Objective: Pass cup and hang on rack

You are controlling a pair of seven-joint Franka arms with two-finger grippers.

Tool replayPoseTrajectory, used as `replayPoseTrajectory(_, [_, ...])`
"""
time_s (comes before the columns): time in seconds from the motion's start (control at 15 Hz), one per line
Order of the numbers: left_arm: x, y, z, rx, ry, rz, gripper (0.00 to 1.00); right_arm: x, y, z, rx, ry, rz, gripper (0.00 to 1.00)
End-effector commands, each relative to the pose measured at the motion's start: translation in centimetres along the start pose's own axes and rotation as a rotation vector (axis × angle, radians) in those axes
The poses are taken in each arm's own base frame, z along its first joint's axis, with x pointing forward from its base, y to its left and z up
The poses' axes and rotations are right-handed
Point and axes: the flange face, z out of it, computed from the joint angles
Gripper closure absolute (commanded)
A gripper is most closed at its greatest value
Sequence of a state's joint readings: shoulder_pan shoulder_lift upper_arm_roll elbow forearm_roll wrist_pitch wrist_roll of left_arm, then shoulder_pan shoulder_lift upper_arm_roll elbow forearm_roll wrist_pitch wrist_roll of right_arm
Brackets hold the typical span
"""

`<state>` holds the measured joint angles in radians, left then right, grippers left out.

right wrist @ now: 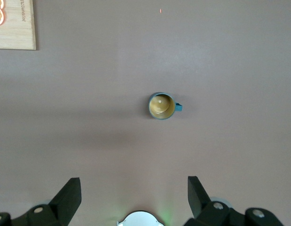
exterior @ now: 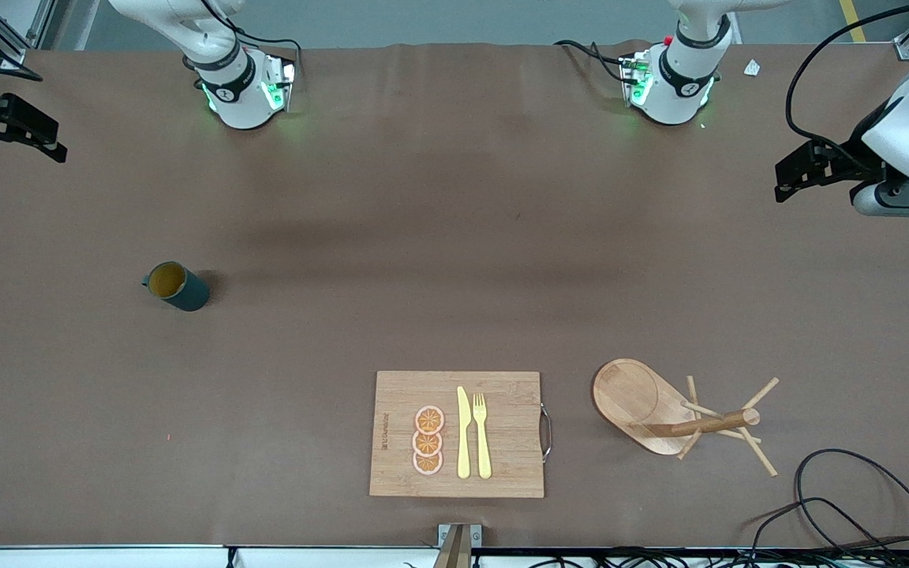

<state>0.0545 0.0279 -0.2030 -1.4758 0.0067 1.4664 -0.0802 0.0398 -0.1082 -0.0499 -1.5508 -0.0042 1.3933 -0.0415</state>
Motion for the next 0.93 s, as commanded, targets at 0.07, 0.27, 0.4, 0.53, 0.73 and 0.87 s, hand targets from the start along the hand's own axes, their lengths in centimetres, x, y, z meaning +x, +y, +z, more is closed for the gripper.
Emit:
replayPoseTrajectory(0.07, [-0.2,0.0,-0.3,0.018,-0.001,0.011,0.0,0.0,0.3,-0.1,-0.022,0.006,0.014,0.0])
replayPoseTrajectory(0.27, [-0.2,0.0,-0.3,0.018,-0.001,0.008,0.0,2.0,0.5,1.9,-0.019,-0.013,0.023,0.0])
replayPoseTrajectory(0.4, [-0.2,0.1,-0.6,0.018,0.003,0.011,0.0,4.6,0.4,5.5,-0.02,-0.069,0.015,0.0])
replayPoseTrajectory(0.53, [-0.3,0.1,-0.6,0.018,0.005,0.009,0.0,6.8,0.4,9.0,-0.02,-0.123,0.01,0.0])
replayPoseTrajectory(0.73, [-0.3,-0.1,-0.7,0.018,0.006,0.006,0.0,8.3,-0.3,12.0,-0.007,-0.113,-0.15,0.0])
replayPoseTrajectory(0.87, [-0.2,-0.1,-0.5,0.018,0.002,0.006,0.0,8.9,0.0,15.8,0.01,-0.113,-0.27,0.0])
